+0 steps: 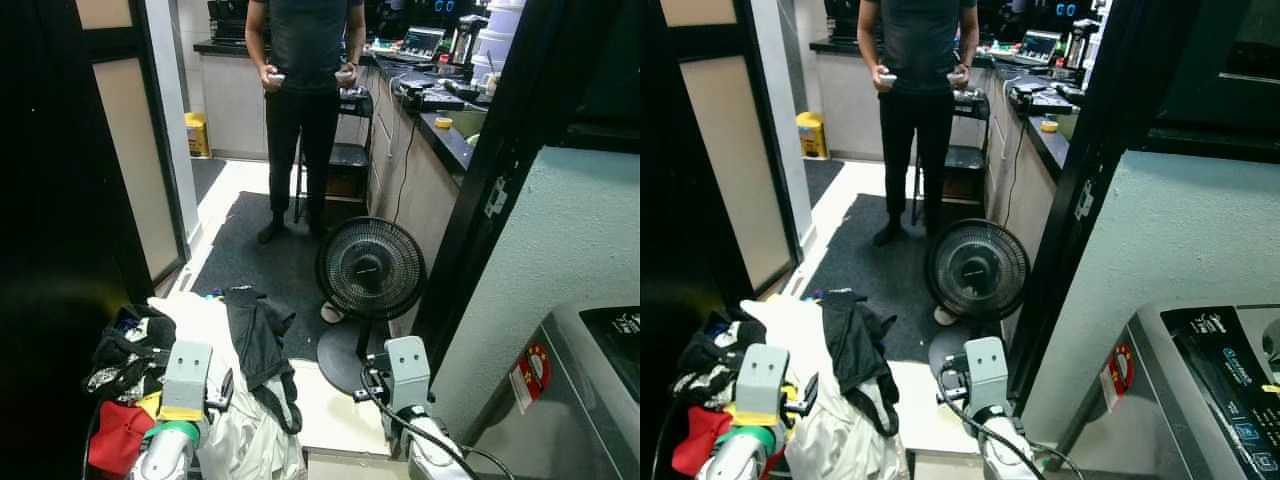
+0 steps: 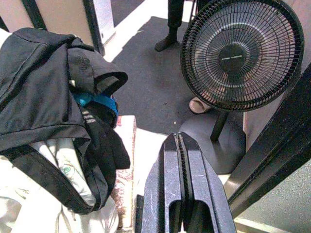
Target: Clothes washing
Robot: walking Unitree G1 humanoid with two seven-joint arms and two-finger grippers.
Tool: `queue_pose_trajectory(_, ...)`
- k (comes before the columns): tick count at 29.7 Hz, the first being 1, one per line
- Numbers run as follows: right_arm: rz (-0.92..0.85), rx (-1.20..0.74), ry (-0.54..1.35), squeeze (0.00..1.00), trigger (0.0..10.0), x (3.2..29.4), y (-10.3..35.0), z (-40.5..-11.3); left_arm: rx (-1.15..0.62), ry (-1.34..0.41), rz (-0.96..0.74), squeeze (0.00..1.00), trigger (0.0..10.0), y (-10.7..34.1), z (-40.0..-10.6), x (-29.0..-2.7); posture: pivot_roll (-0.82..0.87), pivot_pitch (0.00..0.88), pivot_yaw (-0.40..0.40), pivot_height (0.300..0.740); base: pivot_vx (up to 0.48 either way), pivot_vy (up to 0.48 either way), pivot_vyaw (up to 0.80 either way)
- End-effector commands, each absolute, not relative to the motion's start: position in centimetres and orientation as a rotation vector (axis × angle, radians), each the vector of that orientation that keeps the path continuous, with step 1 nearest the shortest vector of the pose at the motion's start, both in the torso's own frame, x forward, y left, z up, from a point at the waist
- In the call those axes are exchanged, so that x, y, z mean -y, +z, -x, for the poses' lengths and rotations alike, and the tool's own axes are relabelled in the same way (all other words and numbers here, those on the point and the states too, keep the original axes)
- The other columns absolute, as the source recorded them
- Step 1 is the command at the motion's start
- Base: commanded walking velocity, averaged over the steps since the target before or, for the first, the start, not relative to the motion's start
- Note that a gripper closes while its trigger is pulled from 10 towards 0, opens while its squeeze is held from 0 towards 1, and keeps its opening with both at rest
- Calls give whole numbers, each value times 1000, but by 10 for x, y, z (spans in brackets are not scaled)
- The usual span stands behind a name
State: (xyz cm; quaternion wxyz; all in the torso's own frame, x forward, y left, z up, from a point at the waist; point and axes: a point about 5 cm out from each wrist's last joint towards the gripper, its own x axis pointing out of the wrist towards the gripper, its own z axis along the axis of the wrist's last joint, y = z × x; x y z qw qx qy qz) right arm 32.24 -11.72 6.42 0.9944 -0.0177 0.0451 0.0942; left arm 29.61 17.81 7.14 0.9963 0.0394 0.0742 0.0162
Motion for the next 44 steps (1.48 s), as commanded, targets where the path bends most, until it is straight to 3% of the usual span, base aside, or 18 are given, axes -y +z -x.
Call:
queue_pose_trajectory(1, 31, -111, 185, 0, 10000, 119, 58, -319, -156, 30, -77, 0, 10000, 69, -294, -177, -13, 13, 2, 740, -480, 0, 0)
queue_pose_trajectory(15, 32, -122, 187, 0, 10000, 117, 56, -318, -156, 28, -80, 0, 10000, 69, -293, -177, -11, 15, 5, 740, -395, 0, 0)
queue_pose_trajectory(28, 34, -129, 184, 0, 10000, 118, 54, -317, -137, 33, -98, 0, 10000, 71, -294, -176, -17, 24, 4, 740, 0, 0, 0)
queue_pose_trajectory(44, 38, -135, 180, 0, 10000, 120, 52, -314, -136, 29, -98, 0, 10000, 71, -293, -175, -23, 33, 4, 740, 469, 0, 0)
